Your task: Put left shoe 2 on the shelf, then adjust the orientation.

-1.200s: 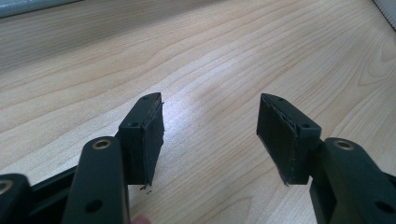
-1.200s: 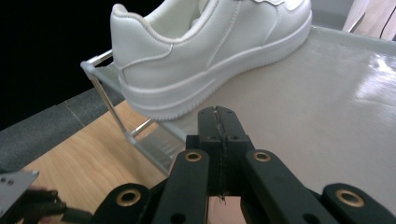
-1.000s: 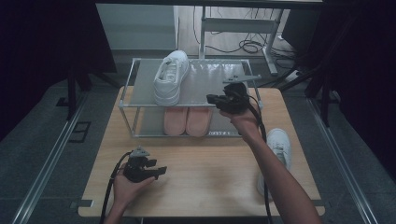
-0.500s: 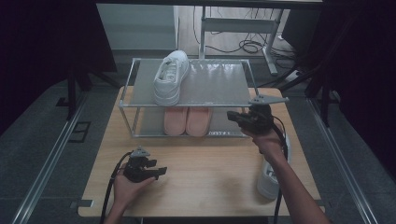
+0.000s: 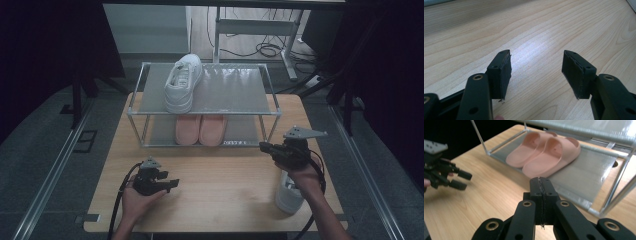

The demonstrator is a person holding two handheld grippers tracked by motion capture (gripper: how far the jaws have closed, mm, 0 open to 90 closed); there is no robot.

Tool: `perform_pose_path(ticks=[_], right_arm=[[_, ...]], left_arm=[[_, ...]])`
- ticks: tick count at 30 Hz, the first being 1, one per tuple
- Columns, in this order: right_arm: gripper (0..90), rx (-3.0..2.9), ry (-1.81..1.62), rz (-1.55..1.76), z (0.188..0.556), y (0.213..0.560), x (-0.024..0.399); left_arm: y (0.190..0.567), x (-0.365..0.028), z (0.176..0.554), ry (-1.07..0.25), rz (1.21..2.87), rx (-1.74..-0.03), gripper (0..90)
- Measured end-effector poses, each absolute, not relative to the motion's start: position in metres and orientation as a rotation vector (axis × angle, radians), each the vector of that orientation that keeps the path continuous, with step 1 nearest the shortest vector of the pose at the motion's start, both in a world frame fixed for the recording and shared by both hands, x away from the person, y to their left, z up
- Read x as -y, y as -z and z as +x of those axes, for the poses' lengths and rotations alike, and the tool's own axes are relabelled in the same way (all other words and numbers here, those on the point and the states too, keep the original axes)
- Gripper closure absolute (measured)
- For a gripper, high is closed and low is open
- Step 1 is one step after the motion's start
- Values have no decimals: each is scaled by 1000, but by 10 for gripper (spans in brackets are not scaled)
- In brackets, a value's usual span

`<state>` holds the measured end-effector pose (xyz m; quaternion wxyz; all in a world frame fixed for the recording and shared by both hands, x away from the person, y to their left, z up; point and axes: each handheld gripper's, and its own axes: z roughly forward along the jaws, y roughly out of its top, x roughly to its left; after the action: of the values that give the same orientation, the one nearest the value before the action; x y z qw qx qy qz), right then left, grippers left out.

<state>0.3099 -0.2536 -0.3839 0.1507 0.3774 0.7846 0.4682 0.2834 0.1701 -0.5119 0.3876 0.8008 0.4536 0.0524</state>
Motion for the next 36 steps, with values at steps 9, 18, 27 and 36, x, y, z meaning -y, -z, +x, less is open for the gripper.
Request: perform_pose_path(ticks=[9, 18, 27, 36], right_arm=[[894, -2301, -1317, 1052, 286, 403, 261], [894, -2292, -1307, 1077, 267, 417, 274], [894, -2299, -1273, 1099, 249, 435, 280], [894, -2277, -1222, 1126, 230, 441, 288]], left_arm=[[512, -169, 283, -135, 2045, -1153, 410], [513, -168, 283, -134, 2052, -1154, 410], [513, -169, 283, -140, 2050, -1152, 409], [514, -167, 283, -136, 2056, -1148, 410]])
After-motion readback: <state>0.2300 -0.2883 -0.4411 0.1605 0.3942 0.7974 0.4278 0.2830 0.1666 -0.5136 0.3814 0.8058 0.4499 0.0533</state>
